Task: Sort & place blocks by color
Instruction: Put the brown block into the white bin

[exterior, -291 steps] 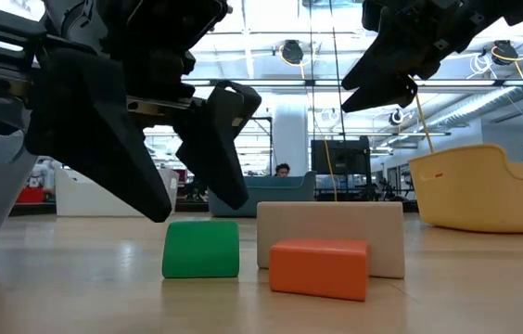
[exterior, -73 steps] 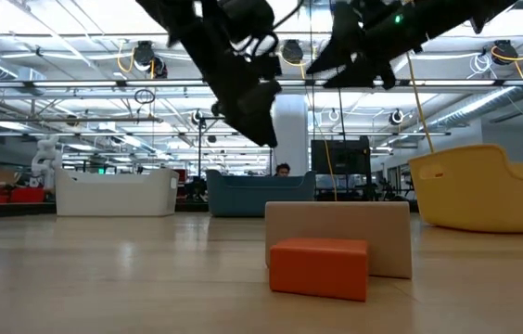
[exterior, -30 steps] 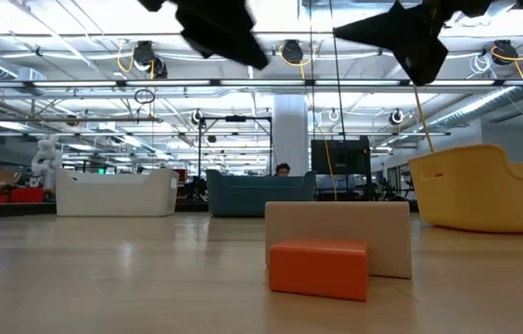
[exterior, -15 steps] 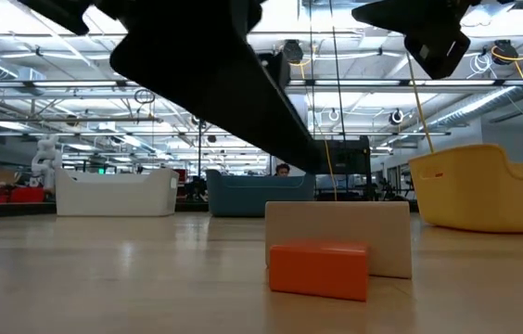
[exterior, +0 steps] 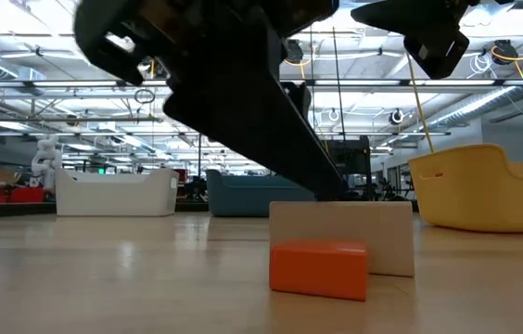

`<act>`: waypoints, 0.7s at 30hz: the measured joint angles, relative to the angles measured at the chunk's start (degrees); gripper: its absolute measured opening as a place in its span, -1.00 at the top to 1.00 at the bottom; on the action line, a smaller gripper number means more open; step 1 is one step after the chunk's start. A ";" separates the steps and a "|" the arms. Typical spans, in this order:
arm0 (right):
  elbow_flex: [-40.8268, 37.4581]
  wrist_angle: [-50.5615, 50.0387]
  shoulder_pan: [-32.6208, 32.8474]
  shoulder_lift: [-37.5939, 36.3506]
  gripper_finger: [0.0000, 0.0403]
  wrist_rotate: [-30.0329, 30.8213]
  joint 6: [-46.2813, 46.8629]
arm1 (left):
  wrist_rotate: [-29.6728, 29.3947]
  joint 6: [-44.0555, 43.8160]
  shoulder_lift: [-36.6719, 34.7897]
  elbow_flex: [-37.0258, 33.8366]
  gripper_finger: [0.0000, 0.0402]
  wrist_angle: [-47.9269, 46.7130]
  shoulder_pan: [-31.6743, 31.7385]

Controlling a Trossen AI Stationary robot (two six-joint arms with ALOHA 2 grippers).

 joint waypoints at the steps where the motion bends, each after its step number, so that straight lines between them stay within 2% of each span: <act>1: 0.00 0.00 0.00 0.00 -0.25 0.00 -0.01 | 0.00 -0.26 0.23 0.00 -0.06 -0.08 0.18; 21: 0.00 -0.44 0.00 0.00 -0.25 0.02 -0.60 | -0.22 -1.65 0.63 0.02 -0.06 1.13 -0.76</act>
